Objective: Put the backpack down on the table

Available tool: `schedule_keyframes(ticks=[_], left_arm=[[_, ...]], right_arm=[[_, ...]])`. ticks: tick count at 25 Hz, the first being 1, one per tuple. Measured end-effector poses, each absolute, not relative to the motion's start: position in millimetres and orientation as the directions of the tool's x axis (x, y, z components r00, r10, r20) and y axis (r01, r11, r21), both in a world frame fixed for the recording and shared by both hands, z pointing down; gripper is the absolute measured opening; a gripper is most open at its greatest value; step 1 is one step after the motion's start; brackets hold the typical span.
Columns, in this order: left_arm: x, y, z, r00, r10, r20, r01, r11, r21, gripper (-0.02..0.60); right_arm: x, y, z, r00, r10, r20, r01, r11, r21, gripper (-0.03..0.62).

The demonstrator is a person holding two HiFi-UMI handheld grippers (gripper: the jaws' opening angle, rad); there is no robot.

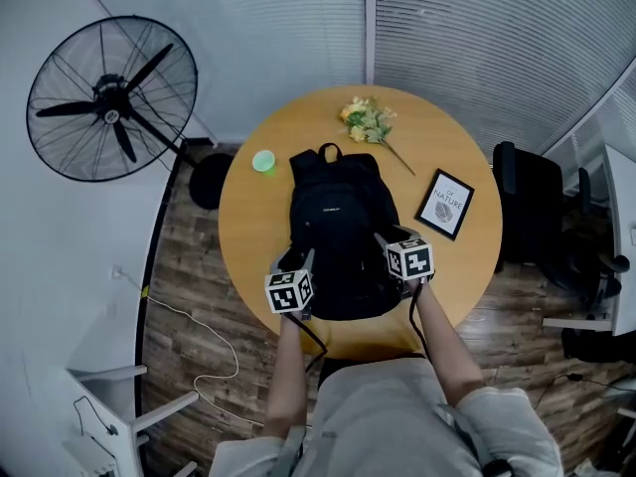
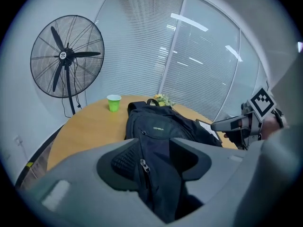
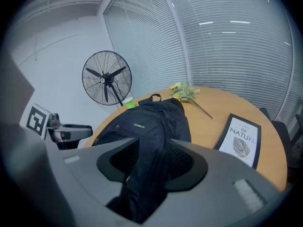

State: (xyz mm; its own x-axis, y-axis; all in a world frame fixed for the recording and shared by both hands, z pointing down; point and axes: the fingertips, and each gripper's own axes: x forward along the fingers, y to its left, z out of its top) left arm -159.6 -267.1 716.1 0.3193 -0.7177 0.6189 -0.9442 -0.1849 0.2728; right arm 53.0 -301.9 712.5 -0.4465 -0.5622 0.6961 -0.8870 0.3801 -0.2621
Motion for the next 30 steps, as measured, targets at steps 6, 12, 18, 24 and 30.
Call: schedule_keyframes(ticks=[6,12,18,24,30], left_arm=[[-142.8,-249.0,694.9,0.312,-0.742,0.594,-0.948,-0.200,0.248,0.209],[-134.3,-238.8,662.7,0.284,-0.793,0.540,-0.954,-0.177,0.242,0.209],[-126.8,-220.4,651.8,0.281,-0.809,0.517,-0.950,-0.157,0.271,0.207],[-120.8,-206.1,647.7,0.288,-0.808,0.513,-0.952,-0.181,0.248,0.207],[-113.3,-199.2,645.6,0.297,-0.808,0.509,-0.950,-0.198,0.241,0.186]], right_arm=[[51.6,-289.8,692.7,-0.459,-0.601,0.654,-0.885,0.372,-0.278,0.173],[61.4,-279.3,685.6,-0.431,-0.648,0.628,-0.902,0.306,-0.304,0.173],[61.5,-249.1,681.7,-0.454,-0.667,0.590,-0.889,0.296,-0.349,0.172],[58.1,-231.6,675.5,-0.475,-0.664,0.577,-0.880,0.347,-0.325,0.166],[49.9,-229.1,661.2,-0.505,-0.669,0.546,-0.863,0.389,-0.322,0.160]])
